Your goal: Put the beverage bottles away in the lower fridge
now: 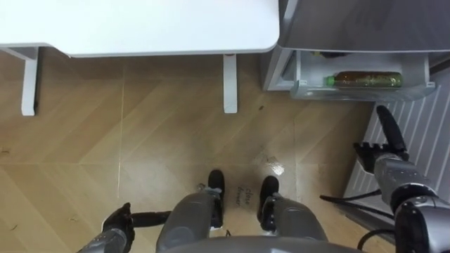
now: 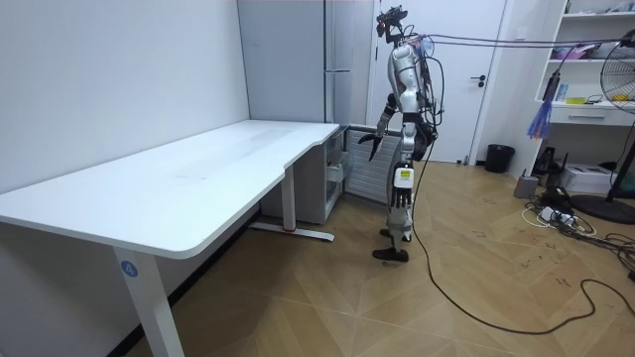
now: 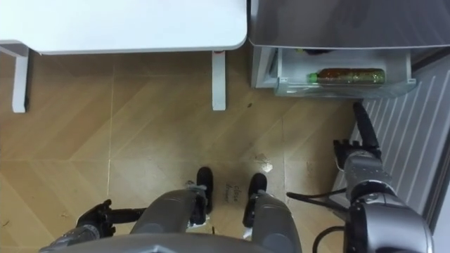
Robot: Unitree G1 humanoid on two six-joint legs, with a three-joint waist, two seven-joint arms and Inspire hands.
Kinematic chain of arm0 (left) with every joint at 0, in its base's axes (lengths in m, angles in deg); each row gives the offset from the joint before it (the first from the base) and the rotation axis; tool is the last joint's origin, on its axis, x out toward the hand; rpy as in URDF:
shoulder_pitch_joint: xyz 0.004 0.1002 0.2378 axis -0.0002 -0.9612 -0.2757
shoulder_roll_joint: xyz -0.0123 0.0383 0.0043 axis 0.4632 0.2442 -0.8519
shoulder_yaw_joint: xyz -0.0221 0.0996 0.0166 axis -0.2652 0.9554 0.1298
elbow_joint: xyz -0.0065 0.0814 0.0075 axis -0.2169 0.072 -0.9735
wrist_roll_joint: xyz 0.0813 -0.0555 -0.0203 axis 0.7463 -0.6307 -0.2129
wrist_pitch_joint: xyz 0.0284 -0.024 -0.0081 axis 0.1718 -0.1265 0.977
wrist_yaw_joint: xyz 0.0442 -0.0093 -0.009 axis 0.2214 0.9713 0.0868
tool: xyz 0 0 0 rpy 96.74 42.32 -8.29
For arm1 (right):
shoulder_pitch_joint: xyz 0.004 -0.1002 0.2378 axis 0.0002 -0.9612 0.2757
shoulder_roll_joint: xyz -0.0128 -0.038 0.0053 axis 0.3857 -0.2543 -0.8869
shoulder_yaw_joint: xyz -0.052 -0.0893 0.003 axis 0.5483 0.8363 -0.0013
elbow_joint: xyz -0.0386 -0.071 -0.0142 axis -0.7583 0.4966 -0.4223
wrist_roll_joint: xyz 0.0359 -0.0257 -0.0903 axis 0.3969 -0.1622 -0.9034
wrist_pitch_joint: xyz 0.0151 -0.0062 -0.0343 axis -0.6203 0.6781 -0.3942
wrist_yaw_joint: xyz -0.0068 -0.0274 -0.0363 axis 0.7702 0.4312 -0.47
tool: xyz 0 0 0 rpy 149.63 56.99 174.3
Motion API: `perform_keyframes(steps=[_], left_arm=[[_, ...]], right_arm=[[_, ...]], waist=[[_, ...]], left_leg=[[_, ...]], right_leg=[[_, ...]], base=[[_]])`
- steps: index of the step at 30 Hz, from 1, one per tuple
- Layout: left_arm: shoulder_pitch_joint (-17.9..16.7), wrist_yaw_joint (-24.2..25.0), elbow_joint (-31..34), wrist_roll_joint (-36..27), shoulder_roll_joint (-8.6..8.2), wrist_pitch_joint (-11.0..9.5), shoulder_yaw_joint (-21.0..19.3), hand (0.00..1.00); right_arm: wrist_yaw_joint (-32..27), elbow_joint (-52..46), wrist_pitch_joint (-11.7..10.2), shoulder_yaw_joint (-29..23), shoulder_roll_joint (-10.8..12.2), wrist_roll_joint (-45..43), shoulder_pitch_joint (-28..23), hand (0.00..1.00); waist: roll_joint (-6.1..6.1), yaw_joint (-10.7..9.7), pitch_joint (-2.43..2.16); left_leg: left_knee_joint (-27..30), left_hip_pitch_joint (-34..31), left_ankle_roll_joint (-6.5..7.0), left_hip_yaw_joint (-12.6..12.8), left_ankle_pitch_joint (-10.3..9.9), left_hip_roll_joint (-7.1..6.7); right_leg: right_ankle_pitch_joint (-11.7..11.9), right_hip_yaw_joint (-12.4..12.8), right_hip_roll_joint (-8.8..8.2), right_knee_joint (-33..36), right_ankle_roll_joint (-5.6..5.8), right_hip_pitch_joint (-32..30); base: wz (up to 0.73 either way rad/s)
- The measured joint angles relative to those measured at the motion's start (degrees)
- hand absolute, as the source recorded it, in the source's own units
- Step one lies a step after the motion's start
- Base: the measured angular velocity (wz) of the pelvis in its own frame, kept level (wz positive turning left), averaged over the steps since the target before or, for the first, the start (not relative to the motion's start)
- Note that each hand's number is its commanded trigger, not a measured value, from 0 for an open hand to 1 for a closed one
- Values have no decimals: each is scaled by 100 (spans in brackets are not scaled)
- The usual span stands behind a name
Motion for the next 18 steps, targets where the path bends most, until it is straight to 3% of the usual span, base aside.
perform_keyframes(steps=[5,18], left_arm=[[0,-1,3,1,-4,0,-97,0],[4,-27,-11,65,6,10,-120,0]], right_arm=[[197,23,13,-216,104,2,-1,0],[422,109,147,-330,101,-12,17,0]], waist=[[14,-4,64],[-3,-27,81]], left_leg=[[-4,-8,0,-2,0,0],[32,-38,1,0,0,-22]], right_leg=[[-3,1,17,2,3,-10],[-52,-32,-47,110,4,-63]], base=[[0],[1]])
